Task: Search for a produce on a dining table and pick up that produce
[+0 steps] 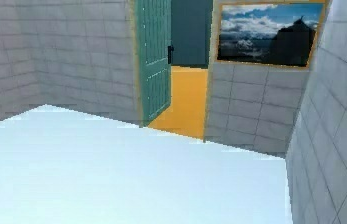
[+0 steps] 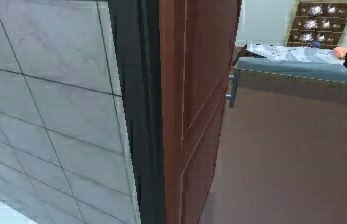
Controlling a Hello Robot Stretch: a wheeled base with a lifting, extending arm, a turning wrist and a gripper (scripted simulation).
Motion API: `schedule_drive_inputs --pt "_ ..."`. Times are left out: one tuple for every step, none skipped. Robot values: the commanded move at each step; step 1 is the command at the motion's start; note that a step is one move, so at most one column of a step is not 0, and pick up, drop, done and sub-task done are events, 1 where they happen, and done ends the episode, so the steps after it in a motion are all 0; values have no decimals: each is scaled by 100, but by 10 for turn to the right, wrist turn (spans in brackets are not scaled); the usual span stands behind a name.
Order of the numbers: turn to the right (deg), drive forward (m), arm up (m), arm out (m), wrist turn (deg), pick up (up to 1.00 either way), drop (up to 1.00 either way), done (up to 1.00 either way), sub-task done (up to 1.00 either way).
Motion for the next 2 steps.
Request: schedule_drive_inputs --pt "0 100 0 0 0 0 0 0 0" --pt "0 100 0 0 0 0 0 0 0"
